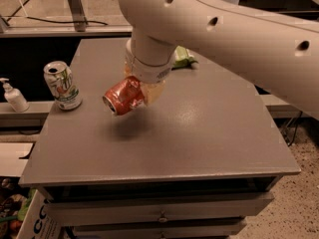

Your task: Move coke can near 7up can

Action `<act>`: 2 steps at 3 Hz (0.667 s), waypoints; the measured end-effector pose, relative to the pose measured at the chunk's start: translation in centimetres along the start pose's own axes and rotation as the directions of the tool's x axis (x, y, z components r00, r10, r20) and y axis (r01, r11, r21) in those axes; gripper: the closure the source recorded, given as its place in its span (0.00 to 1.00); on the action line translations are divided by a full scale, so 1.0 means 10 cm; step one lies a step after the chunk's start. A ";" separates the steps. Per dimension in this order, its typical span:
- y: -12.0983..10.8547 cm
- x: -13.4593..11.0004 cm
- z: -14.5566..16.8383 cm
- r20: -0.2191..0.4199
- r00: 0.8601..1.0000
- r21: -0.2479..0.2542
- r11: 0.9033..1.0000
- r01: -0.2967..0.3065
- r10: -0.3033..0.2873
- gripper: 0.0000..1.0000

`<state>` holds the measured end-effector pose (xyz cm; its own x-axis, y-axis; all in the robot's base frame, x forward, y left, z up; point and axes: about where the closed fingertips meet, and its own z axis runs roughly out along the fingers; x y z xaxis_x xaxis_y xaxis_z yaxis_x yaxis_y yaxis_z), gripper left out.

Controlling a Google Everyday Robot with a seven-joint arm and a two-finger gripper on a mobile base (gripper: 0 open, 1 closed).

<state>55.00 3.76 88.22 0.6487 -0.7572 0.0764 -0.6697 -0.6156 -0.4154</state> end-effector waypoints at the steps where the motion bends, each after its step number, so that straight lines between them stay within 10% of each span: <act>1: -0.01 0.00 0.01 0.001 1.000 0.006 1.000 -0.001 0.001 1.00; 2: -0.16 0.04 0.16 0.001 1.000 0.019 1.000 -0.009 0.009 1.00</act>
Offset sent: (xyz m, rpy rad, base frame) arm 0.0504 0.0269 -0.0197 0.0379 -0.0248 -0.0182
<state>56.93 4.86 87.46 0.6434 -0.7621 0.0718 -0.6682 -0.6049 -0.4331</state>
